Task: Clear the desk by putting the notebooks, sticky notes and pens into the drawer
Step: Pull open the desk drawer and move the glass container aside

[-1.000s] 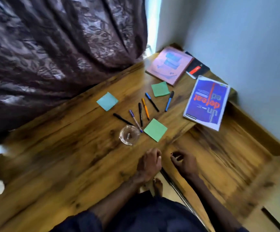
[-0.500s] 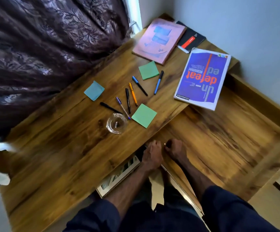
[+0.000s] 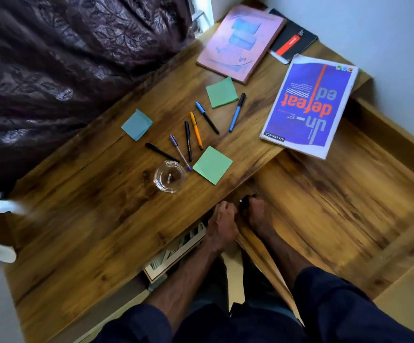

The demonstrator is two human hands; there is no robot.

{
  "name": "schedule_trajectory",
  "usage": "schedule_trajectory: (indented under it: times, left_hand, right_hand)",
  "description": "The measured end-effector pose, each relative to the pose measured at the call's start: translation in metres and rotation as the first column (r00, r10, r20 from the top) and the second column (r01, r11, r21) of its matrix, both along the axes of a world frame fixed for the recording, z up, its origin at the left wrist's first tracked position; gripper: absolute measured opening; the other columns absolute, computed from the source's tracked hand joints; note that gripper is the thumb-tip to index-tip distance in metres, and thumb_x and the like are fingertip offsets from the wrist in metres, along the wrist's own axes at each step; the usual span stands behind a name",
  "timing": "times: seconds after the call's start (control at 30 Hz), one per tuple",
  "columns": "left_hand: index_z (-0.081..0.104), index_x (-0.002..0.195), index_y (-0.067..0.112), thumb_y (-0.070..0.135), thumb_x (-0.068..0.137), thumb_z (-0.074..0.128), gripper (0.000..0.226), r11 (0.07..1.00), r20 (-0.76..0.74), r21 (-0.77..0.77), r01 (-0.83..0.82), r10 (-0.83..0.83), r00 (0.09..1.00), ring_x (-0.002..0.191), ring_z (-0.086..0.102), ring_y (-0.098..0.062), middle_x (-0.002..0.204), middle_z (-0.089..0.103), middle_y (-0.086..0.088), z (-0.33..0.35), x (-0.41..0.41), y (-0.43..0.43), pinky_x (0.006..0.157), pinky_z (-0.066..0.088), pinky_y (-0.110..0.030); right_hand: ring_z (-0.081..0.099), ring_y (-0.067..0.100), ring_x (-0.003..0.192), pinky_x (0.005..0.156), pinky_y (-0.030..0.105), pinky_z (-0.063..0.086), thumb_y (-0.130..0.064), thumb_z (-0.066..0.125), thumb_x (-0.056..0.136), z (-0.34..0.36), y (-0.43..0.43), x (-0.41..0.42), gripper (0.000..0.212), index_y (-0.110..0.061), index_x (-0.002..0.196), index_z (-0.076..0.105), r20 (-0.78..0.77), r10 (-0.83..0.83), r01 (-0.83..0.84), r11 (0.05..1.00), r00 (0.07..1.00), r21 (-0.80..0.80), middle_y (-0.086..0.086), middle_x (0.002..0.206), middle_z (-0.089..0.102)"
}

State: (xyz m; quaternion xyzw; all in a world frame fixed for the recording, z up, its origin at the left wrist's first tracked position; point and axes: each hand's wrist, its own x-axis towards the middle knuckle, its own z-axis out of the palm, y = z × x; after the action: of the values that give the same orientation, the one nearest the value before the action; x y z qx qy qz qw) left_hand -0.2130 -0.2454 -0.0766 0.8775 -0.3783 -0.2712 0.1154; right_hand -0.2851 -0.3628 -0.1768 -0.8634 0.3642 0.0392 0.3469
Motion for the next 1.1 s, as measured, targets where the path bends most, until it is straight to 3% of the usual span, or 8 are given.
schedule_trajectory:
  times: [0.2,0.4,0.73,0.93,1.1]
  left_hand:
    - [0.060,0.118,0.013,0.009,0.092,0.060,0.026,1.000,0.008,-0.002,0.029,-0.029,1.000,0.111,0.052,-0.015,0.121,0.055,-0.003,0.003,-0.001,0.002,0.092,0.052,-0.028]
    - [0.061,0.118,0.011,0.009,0.092,0.061,0.026,0.999,-0.008,-0.001,0.036,-0.036,0.999,0.113,0.051,-0.016,0.123,0.054,-0.004,0.005,-0.003,0.005,0.093,0.051,-0.029]
    - [0.063,0.114,0.012,0.009,0.094,0.059,0.021,0.999,-0.009,-0.025,0.037,-0.038,0.999,0.112,0.052,-0.014,0.122,0.054,-0.003,0.004,-0.004,0.008,0.090,0.050,-0.026]
    - [0.062,0.116,0.012,0.009,0.094,0.059,0.022,0.999,-0.005,-0.027,0.038,-0.038,0.999,0.112,0.051,-0.015,0.124,0.054,-0.004,0.004,-0.003,0.009,0.086,0.045,-0.023]
    - [0.062,0.114,0.012,0.009,0.095,0.058,0.020,0.998,0.005,-0.034,0.044,-0.044,0.999,0.112,0.052,-0.015,0.124,0.054,-0.004,0.002,-0.003,0.009,0.086,0.048,-0.024]
  right_hand:
    - [0.065,0.022,0.085,0.069,0.036,0.057,-0.025,0.072,0.089,0.002,0.000,-0.013,0.022,-0.012,0.107,0.069,-0.002,0.005,-0.005,1.000,1.000,0.031,0.008,0.103,0.068]
    - [0.064,0.020,0.091,0.074,0.036,0.057,-0.022,0.069,0.093,0.001,0.002,-0.015,0.021,-0.014,0.112,0.070,0.018,-0.003,0.002,0.999,1.000,0.047,0.008,0.110,0.066]
    - [0.065,0.019,0.080,0.066,0.038,0.059,-0.025,0.065,0.095,-0.003,0.007,-0.017,0.015,-0.014,0.102,0.073,0.015,-0.031,0.031,0.999,0.999,0.012,0.006,0.099,0.070]
    - [0.061,0.015,0.073,0.058,0.029,0.051,-0.026,0.068,0.092,0.003,0.018,-0.027,0.012,-0.015,0.092,0.072,-0.029,-0.098,0.098,0.995,0.995,-0.003,0.004,0.089,0.068]
    - [0.064,0.017,0.077,0.063,0.032,0.056,-0.024,0.070,0.090,0.007,0.024,-0.037,0.012,-0.014,0.094,0.075,-0.034,-0.137,0.137,0.990,0.990,0.008,0.004,0.093,0.069]
